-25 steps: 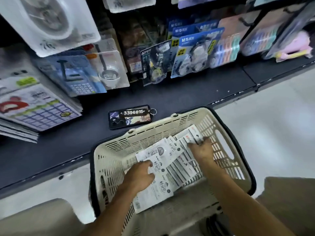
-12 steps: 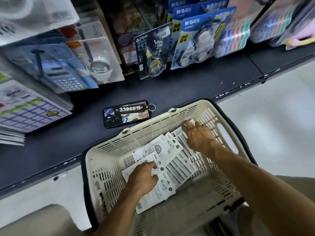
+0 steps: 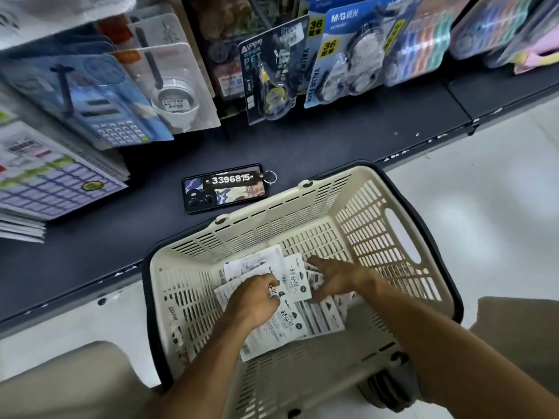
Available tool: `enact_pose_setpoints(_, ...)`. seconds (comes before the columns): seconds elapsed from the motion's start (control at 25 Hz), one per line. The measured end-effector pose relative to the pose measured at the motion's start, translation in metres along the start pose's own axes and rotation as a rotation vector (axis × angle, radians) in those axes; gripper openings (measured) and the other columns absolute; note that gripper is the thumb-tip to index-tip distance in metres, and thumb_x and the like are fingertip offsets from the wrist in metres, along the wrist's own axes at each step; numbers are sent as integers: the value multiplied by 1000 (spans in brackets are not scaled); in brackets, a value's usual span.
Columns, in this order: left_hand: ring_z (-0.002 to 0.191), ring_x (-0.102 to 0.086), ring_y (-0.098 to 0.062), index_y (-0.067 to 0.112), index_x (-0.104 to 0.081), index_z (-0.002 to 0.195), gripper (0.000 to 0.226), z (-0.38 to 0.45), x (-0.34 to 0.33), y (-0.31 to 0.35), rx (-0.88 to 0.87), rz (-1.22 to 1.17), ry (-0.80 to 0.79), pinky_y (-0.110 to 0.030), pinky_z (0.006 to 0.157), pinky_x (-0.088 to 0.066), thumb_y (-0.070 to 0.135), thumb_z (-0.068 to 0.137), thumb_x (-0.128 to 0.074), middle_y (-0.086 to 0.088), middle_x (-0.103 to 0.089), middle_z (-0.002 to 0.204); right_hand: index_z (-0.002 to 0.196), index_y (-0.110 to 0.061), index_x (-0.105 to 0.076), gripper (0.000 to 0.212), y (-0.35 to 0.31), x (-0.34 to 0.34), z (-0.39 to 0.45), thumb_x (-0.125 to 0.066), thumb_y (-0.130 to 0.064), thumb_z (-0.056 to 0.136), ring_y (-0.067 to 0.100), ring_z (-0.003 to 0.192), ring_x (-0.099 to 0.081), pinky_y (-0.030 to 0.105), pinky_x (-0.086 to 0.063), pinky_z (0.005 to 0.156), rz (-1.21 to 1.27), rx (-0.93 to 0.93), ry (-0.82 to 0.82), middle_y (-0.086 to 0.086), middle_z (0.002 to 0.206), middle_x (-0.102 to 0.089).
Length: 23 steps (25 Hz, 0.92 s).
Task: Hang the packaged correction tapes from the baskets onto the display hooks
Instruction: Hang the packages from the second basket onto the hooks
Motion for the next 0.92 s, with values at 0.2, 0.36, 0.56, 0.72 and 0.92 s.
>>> enact_pose_setpoints(0.2,110,-64,-16,28,-63,131,38,-6,2,4,3,-39,12,-33,96,-53,25,93,-67,1,-65,133,142,-18,-46,61,-21,1,-3,-74,-18,88,28,108,-66,37,-58,89,50,-7,112,10,141,-57)
enact_pose_setpoints(0.36,126,-48,-8,40,-55,136,68,-31,21,40,-182,-191,54,-39,114,-40,59,75,-80,12,-51,142,132,-34,-60,65,-42,74,-52,-69,6,82,25,118,-59,23,-51,65,442,-25,187,4,153,-43)
enact_pose_setpoints(0.56,122,-26,33,59,-22,150,116,-84,39,112,-494,-405,74,-31,117,-25,64,56,-90,44,-22,146,90,-8,-74,25,-56,138,-150,-55,0,78,15,57,-52,32,-50,71,618,-69,175,12,70,-63)
enact_pose_setpoints(0.72,127,-47,17,62,-36,139,102,-130,108,150,-644,-574,578,-7,103,-40,69,51,-88,44,-47,133,80,-2,-64,19,-138,158,-234,-50,-9,69,17,36,-47,35,-58,58,877,204,69,7,41,-41)
enact_pose_setpoints(0.92,83,-75,2,29,-63,110,72,-159,182,169,-714,-1061,666,-13,65,-56,36,46,-94,22,-79,95,90,-14,-70,34,-209,168,-308,-50,-41,93,17,41,-46,47,-61,69,1082,434,157,5,55,-56)
Point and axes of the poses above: each hand's wrist, its own z-axis towards the middle knuckle, its own x-axis out of the back of the hand, y = z × x, the point moved 8 cm from there along z, towards the middle knuckle
